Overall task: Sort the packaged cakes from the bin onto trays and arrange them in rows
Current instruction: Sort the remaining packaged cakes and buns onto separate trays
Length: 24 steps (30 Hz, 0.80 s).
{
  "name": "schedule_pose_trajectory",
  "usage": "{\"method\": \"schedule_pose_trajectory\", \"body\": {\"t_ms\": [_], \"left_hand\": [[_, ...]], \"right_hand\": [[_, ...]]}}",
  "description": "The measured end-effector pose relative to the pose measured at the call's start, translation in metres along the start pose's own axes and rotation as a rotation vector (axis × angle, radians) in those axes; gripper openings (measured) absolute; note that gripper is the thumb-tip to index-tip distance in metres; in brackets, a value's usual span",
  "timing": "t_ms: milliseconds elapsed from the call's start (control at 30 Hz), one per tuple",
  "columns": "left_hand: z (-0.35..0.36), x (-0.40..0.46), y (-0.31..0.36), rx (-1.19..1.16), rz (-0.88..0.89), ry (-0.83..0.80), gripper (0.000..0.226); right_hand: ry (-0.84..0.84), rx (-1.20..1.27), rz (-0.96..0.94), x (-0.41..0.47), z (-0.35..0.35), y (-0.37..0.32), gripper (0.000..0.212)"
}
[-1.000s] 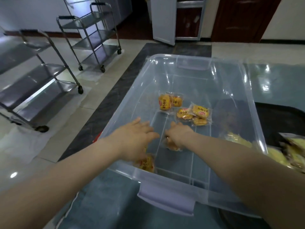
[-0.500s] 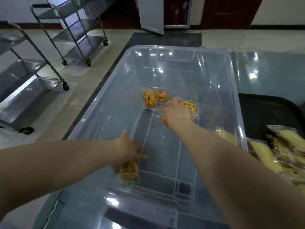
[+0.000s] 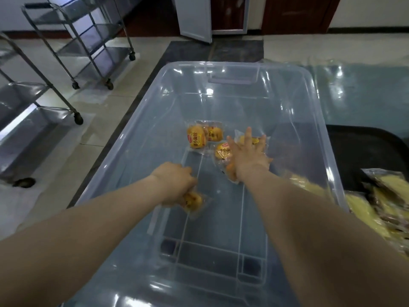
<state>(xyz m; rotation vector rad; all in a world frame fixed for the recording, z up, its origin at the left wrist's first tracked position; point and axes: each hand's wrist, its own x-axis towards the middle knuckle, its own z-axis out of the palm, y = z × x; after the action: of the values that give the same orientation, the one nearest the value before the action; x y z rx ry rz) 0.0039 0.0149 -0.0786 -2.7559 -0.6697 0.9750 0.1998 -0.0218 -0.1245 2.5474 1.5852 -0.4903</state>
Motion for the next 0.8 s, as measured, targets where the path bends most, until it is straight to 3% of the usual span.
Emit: {"method": "schedule_pose_trajectory", "body": {"t_ms": [100, 167, 300, 500, 700, 800], "left_hand": [[-0.003, 0.003, -0.004, 0.029, -0.055, 0.061, 0.042], [-0.001, 0.005, -0.002, 0.043, -0.063, 0.077, 0.041], [-0.003, 0.013, -0.007, -0.012, -0.098, 0.094, 0.042], [-0.024, 0.053, -0.040, -0.197, -0.247, 0.232, 0.059], [-0.027, 0.109, -0.051, -0.197, -0.283, 0.440, 0.074], [-0.014, 0.126, -0.049, -0.407, -0.298, 0.483, 0.094]], "right_hand": [[-0.039, -0.002, 0.007, 0.008, 0.003, -0.001, 0.128], [-0.096, -0.009, 0.011, 0.013, 0.004, -0.003, 0.132], [-0.215, -0.030, -0.033, 0.020, -0.001, -0.002, 0.116], [-0.134, 0.062, -0.030, 0.018, 0.010, 0.004, 0.094], [-0.100, 0.038, -0.036, 0.023, 0.016, 0.006, 0.096], [-0.087, 0.038, -0.028, 0.025, 0.016, 0.005, 0.092]]}}
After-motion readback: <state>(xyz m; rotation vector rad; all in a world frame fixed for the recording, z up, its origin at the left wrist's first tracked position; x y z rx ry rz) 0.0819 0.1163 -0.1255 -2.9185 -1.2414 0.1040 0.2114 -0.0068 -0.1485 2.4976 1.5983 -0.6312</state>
